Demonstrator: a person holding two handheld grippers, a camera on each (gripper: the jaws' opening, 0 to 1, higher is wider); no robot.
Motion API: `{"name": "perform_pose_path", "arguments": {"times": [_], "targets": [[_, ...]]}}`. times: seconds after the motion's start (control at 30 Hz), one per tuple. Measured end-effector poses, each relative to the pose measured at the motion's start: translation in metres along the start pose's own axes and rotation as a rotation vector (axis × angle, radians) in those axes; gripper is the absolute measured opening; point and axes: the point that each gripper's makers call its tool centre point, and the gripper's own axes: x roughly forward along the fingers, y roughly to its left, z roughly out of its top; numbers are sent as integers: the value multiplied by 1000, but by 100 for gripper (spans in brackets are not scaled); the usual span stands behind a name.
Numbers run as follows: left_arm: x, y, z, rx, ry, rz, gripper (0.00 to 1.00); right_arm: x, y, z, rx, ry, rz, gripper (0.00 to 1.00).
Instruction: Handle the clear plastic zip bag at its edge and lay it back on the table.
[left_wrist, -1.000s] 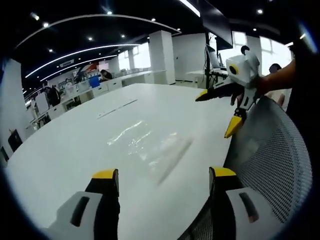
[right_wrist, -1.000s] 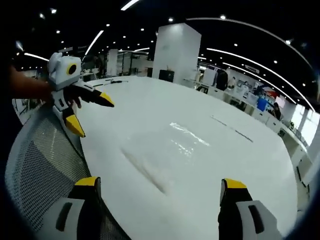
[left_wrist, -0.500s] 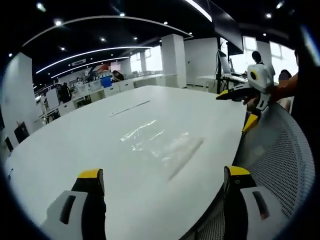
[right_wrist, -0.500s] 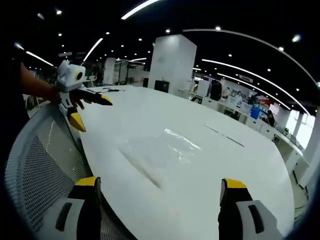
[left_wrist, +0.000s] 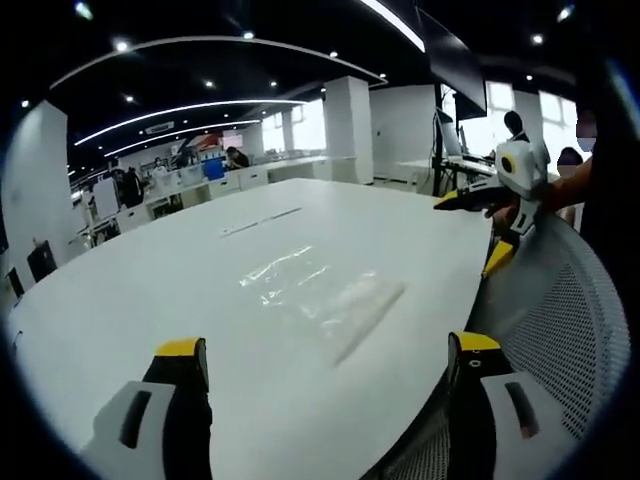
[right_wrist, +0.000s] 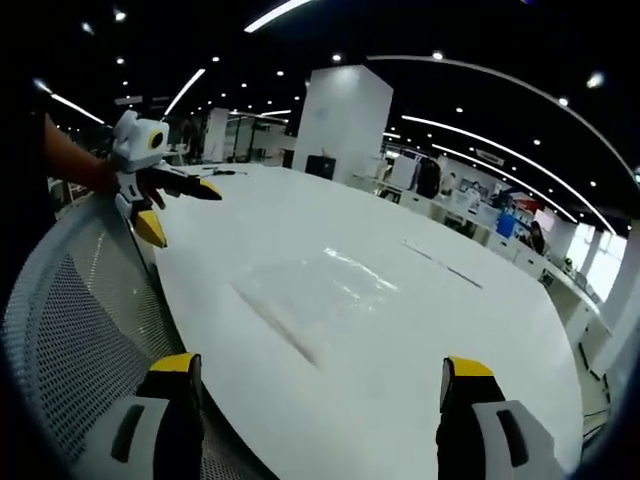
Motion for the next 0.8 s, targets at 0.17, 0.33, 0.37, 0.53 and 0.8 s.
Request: {"name": "perform_pose_path", "arguments": {"times": [0.17, 0.33, 0.37, 0.53, 0.8], "targets": [[0, -1, 0, 11, -1, 0, 99, 0, -2, -2, 28, 8, -8, 100], [1, -5, 0, 15, 5, -11, 99, 0, -2, -4, 27, 14, -9, 100], [1, -5, -1, 16, 7, -12, 99, 0, -3, -4, 24, 15, -11, 100], [2, -7, -2, 13, 14, -20, 99, 1, -2, -5, 34, 18, -8, 100], [2, -8, -2, 34, 14, -23, 99, 1, -1, -6, 28, 29, -2, 100]]}}
